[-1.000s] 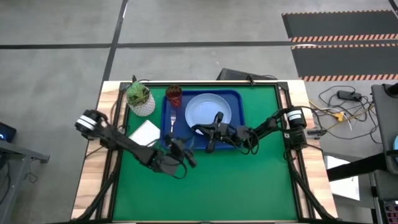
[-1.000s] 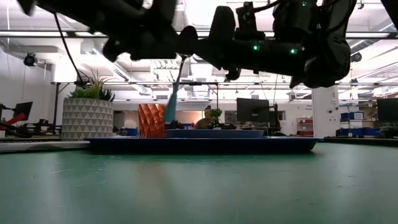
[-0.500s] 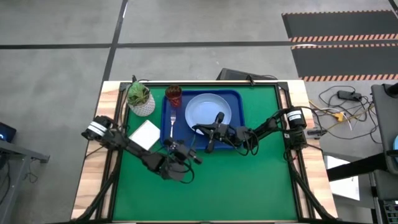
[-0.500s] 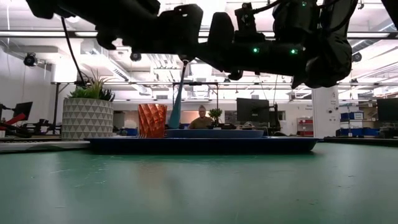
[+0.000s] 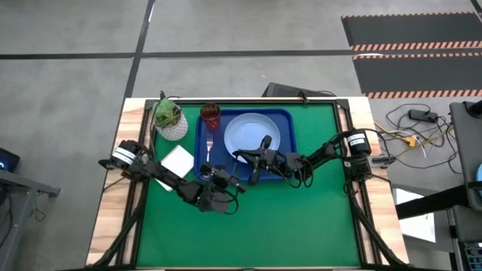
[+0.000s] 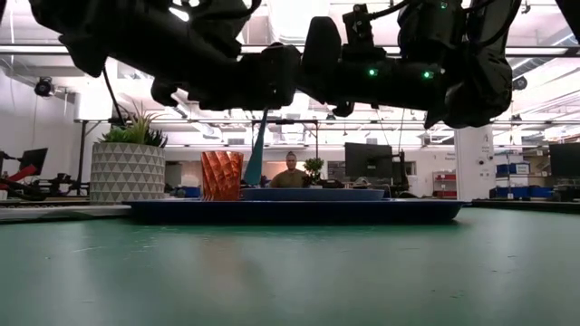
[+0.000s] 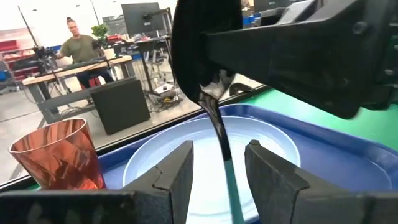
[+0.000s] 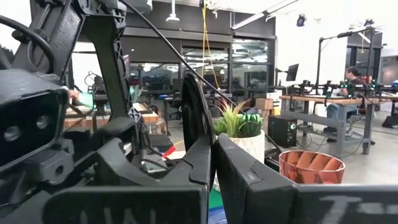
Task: Pick and place plate/cup/fork/spoon on tray
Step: Put the blue spoon on the tray to the right of the orange fork
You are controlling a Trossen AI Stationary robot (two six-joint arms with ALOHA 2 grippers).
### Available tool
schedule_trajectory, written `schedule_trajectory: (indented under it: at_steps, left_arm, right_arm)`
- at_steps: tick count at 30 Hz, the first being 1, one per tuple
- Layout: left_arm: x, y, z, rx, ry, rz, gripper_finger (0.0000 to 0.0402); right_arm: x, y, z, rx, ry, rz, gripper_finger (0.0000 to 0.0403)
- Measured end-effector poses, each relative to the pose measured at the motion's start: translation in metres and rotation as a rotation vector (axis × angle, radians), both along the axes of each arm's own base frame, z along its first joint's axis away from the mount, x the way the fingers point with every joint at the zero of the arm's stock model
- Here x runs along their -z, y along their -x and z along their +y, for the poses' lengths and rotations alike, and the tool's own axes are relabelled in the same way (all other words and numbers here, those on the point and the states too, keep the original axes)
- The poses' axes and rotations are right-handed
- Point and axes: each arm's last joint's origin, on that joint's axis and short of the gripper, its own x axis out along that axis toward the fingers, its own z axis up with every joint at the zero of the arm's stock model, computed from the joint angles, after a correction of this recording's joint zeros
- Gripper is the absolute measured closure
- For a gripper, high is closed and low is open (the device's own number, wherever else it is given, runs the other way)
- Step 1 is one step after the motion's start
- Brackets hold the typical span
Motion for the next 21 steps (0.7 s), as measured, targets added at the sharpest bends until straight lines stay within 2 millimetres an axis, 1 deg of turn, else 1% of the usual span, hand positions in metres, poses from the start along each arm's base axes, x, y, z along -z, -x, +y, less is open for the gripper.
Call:
schedule_trajectory:
  at_steps: [4,7,11,17,19,21]
  left_arm:
    - [0.000,-0.001,0.003,-0.006,0.001,0.001,0.0278]
    - [0.001,-0.003,0.007,0.026,0.016,0.014,0.0290]
    - [0.002,-0.007,0.015,0.044,0.045,0.003,0.0323]
    - [0.002,-0.007,0.015,0.042,0.047,-0.002,0.0387]
    - [0.002,-0.007,0.015,0.033,0.046,-0.008,0.0397]
    - [0.001,-0.006,0.015,0.033,0.047,-0.010,0.0397]
  right_arm:
    - [0.000,0.000,0.000,-0.001,0.000,0.000,0.0394]
    - [0.000,0.000,0.000,-0.001,0.000,0.000,0.0394]
    - [0.000,0.000,0.000,0.002,0.002,0.003,0.0394]
    - [0.001,0.000,0.000,0.000,0.004,0.017,0.0394]
    - [0.001,0.000,0.000,0.001,0.004,0.016,0.0394]
    - [0.002,0.000,-0.001,0.003,0.004,0.016,0.0394]
